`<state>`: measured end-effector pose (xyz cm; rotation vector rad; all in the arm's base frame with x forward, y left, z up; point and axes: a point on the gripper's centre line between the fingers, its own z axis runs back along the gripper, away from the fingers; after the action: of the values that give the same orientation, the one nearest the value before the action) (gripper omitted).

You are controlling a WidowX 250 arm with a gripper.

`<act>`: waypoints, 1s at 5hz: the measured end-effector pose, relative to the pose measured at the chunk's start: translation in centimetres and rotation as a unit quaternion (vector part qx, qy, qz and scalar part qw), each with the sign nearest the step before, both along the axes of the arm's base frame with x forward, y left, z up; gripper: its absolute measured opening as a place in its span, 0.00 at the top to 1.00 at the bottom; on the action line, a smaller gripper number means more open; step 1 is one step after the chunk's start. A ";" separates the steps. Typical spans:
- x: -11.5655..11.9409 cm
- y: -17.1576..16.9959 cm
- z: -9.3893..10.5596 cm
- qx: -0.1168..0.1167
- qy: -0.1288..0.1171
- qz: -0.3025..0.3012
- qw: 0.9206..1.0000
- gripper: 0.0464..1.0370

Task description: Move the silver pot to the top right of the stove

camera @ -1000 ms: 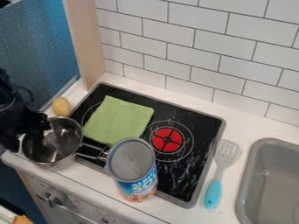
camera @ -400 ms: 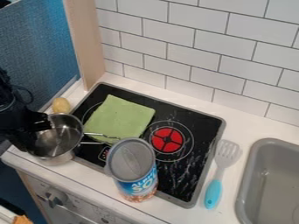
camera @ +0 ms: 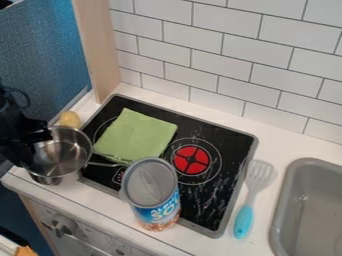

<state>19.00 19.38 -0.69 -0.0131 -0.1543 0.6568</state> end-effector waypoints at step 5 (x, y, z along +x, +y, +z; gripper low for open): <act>6.2 -5.8 6.1 -0.010 -0.076 -0.002 0.997 0.97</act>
<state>25.19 13.56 5.45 -0.0825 -0.2947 0.6537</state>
